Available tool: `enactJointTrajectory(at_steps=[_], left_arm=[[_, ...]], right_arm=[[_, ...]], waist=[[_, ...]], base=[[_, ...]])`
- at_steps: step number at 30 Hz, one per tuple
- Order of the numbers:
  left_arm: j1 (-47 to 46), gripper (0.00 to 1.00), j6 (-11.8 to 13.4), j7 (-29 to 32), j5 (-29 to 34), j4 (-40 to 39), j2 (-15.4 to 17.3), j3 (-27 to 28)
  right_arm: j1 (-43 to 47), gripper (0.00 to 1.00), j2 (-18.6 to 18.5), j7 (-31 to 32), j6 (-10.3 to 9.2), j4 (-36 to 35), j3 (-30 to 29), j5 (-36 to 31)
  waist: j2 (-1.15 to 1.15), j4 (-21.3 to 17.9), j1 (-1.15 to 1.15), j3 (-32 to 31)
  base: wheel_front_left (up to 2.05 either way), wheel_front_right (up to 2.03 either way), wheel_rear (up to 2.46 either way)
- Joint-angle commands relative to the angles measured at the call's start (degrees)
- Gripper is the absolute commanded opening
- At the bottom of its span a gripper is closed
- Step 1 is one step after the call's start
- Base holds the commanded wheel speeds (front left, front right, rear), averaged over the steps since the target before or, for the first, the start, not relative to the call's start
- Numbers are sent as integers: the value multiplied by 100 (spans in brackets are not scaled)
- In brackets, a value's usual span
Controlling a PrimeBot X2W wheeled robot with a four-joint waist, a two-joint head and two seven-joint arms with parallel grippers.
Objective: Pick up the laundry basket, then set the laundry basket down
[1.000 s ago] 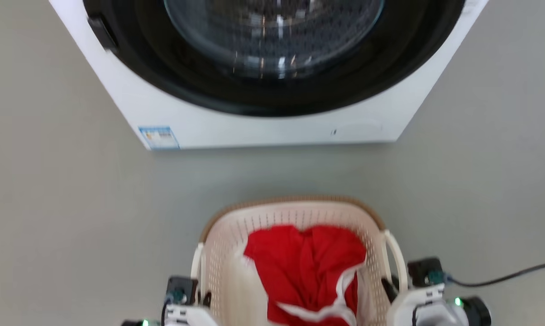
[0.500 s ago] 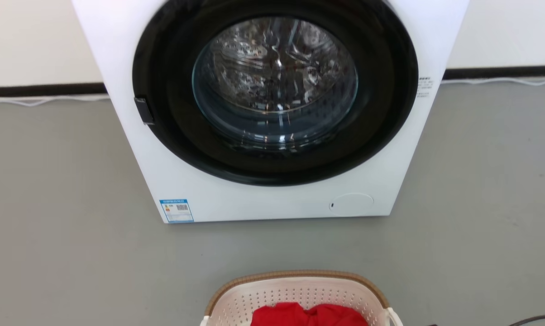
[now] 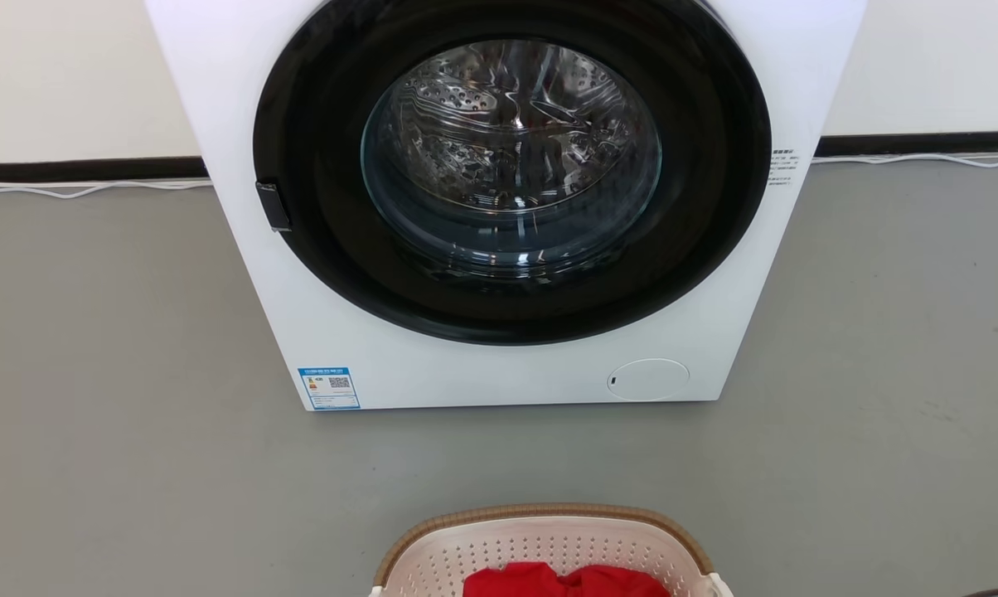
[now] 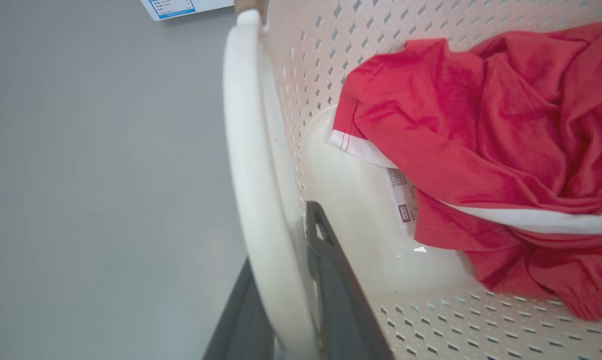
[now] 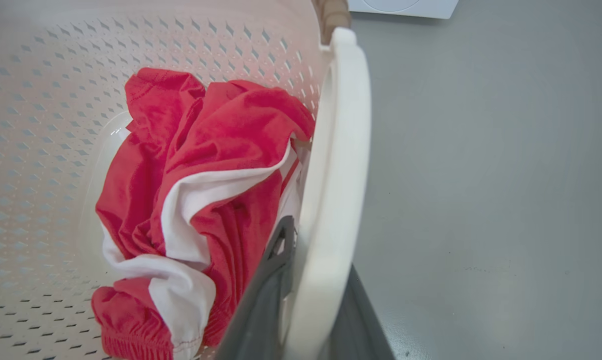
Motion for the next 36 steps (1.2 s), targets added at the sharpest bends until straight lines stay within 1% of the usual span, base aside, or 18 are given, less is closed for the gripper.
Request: enactJointTrajectory(at_steps=[1,16,36], left_arm=[[-201,0,-76,-130,0,-193,-222,-24],[-474,0,-133,-185,-202,8,-222,-331],[-664,0,-141,-224,-392,127,-222,-571]], right_arm=[[-107,0,226,-16,150,-281,247,-77],[-77,0,226,117,150,-522,141,-190],[-194,0,226,111,150,-492,8,-225]], waist=[[0,-9,0,11],[0,-132,0,61],[0,-164,0,126]], base=[[0,0,0],[0,0,0],[0,0,0]])
